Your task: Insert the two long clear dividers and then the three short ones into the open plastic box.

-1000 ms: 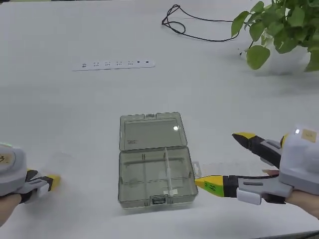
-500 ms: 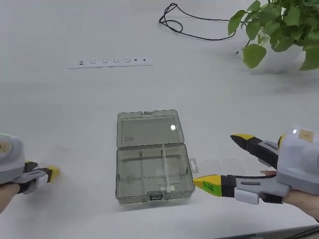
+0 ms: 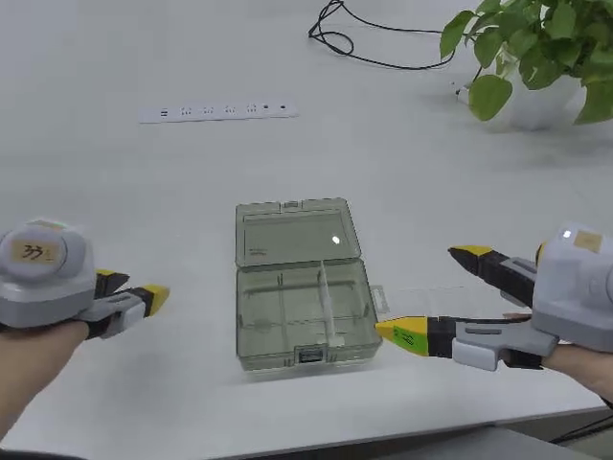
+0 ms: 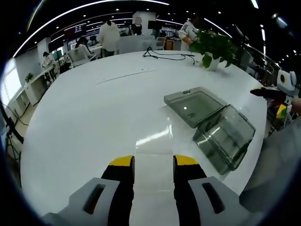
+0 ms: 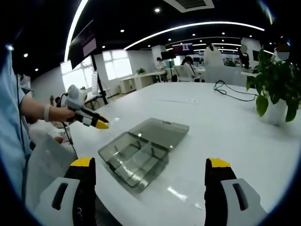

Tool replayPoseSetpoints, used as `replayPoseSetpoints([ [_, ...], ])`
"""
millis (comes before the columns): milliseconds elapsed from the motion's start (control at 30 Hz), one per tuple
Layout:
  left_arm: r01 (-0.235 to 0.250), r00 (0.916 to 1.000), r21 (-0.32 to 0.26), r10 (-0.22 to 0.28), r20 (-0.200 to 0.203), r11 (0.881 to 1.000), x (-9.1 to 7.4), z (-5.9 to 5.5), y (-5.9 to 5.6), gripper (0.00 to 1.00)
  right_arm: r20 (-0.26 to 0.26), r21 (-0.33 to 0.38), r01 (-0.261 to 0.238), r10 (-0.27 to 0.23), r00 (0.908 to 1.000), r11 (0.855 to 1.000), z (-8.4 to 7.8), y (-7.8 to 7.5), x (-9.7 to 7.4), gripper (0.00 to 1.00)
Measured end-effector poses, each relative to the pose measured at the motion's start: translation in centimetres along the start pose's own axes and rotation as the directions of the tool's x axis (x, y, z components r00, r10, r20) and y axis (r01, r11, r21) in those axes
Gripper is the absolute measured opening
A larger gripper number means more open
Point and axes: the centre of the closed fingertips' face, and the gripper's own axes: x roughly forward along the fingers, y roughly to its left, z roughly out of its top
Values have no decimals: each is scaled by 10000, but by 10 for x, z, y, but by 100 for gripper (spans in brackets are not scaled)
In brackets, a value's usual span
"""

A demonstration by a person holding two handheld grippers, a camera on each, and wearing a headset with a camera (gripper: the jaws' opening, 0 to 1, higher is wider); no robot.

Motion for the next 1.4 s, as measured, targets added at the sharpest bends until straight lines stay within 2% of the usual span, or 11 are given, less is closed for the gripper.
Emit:
replayPoseSetpoints([
  [100,401,9988,37,-401,287,9992,4,11,-17,30,73,170,87,-88,9999,9998,2,2,2,97],
  [333,1059,9916,90,-1063,732,9943,14,29,-46,30,226,579,307,-320,9992,9979,9,5,8,93],
  [567,1688,9782,351,-1718,1164,9850,15,47,-73,30,442,1044,389,-437,9981,9938,14,10,12,89],
  [700,2024,9697,487,-2071,1298,9781,15,52,-91,30,553,1676,364,-463,9974,9852,17,15,16,84],
  [867,2411,9583,557,-2467,1440,9689,14,55,-113,30,939,2849,432,-727,9929,9576,26,16,25,68],
  [1067,2774,9475,685,-2847,1459,9583,16,54,-132,30,1057,3078,233,-585,9927,9512,29,25,35,63],
  [1300,2986,9360,636,-3052,1751,9522,14,58,-146,30,1266,3666,-142,-348,9913,9303,31,35,44,55],
  [1400,3048,9321,690,-3124,1831,9499,13,59,-150,30,1485,4258,-407,-254,9886,9039,34,38,48,49],
])
